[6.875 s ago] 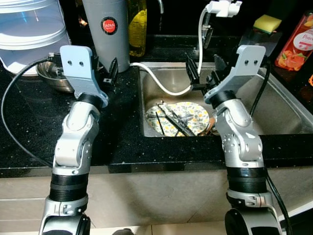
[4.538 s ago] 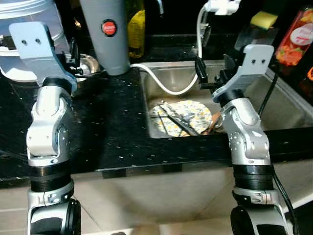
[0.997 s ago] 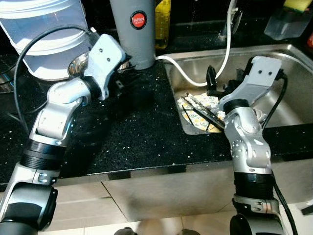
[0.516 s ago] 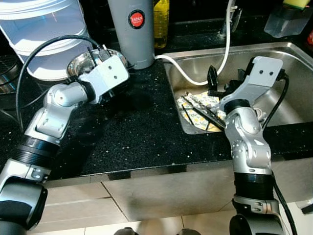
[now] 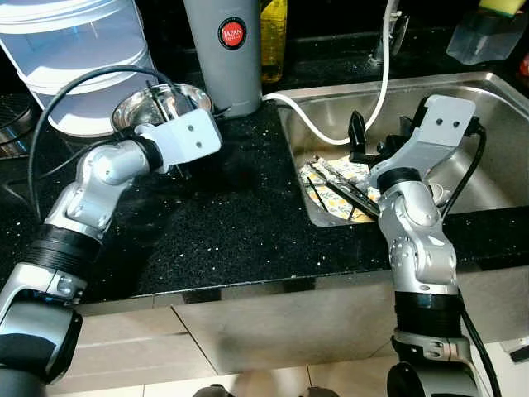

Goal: Kitchen organization

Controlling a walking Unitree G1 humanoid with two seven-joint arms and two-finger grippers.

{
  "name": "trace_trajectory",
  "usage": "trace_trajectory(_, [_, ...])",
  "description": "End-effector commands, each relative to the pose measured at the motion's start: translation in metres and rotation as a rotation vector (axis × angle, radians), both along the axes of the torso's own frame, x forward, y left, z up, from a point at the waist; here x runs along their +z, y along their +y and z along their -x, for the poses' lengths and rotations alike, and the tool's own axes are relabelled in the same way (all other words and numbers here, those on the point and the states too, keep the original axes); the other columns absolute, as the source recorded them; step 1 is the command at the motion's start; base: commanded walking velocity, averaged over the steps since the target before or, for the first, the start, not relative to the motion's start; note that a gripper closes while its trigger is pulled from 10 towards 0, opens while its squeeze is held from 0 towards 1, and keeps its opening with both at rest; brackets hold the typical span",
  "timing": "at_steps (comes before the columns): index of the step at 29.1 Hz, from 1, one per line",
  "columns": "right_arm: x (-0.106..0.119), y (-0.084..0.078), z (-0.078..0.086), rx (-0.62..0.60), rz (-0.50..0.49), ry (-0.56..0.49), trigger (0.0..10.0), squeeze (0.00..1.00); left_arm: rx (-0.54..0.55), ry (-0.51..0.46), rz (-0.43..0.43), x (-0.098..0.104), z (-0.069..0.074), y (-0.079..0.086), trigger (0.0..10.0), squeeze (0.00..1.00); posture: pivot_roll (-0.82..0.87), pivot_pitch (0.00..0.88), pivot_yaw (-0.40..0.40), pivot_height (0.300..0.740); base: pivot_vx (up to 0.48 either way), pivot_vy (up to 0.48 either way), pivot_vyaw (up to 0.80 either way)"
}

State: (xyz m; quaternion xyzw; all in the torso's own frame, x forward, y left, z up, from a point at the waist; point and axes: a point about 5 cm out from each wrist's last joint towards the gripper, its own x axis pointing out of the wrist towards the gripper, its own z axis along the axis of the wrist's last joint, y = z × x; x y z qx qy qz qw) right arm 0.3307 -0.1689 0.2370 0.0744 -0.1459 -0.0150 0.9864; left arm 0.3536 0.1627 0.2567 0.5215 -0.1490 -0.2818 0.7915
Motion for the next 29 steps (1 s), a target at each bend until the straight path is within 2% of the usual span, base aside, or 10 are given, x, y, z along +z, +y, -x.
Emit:
trace_trajectory(1, [-0.005,0.000,0.001,-0.002,-0.010,0.021,10.0,0.00,0.027,-0.002,-0.085,-0.007,0.000,0.008,0.0,0.00,0.02,0.069,0.059,0.740,0.000,0.000,0.00])
trace_trajectory(2, [-0.005,0.000,0.001,-0.002,-0.010,0.021,10.0,0.00,0.030,-0.035,-0.092,-0.004,0.000,0.008,9.6,0.00,0.02,0.068,0.062,0.740,0.000,0.000,0.00])
trace_trajectory(3, [-0.005,0.000,0.001,-0.003,-0.010,0.021,10.0,0.00,0.030,-0.068,-0.085,0.000,0.000,0.007,10.0,0.00,0.02,0.068,0.062,0.740,0.000,0.000,0.00])
trace_trajectory(5, [-0.005,-0.001,0.001,-0.003,-0.011,0.021,10.0,0.00,0.028,-0.109,-0.076,0.005,0.001,0.006,10.0,0.00,0.02,0.064,0.060,0.740,0.000,0.000,0.00])
trace_trajectory(6, [-0.004,0.000,0.001,0.001,-0.012,0.019,10.0,0.00,0.026,-0.201,-0.054,0.015,0.002,0.002,10.0,0.00,0.02,0.061,0.059,0.740,0.000,0.000,0.00])
trace_trajectory(8, [-0.004,0.001,0.000,0.003,-0.012,0.017,10.0,0.00,0.027,-0.243,-0.044,0.020,0.003,0.001,10.0,0.00,0.02,0.061,0.059,0.740,0.000,0.000,0.00])
trace_trajectory(9, [-0.003,0.004,0.000,0.021,-0.014,0.012,10.0,0.00,0.013,-0.327,0.003,0.033,0.006,-0.004,10.0,0.00,0.03,0.054,0.053,0.740,0.000,0.000,0.00])
trace_trajectory(12, [-0.002,0.009,-0.001,0.046,-0.016,0.007,10.0,0.00,0.002,-0.382,0.056,0.042,0.009,-0.008,10.0,0.00,0.03,0.052,0.050,0.740,0.000,0.000,0.00])
trace_trajectory(17, [-0.001,0.024,0.000,0.126,-0.011,-0.007,10.0,0.00,-0.011,-0.442,0.132,0.050,0.012,-0.018,10.0,0.00,0.04,0.045,0.037,0.740,0.000,0.000,0.00])
trace_trajectory(29, [0.006,0.038,0.006,0.223,-0.029,-0.052,10.0,0.00,-0.102,-0.441,0.147,0.052,0.008,-0.047,10.0,0.00,0.04,0.042,0.067,0.740,0.000,0.000,0.00])
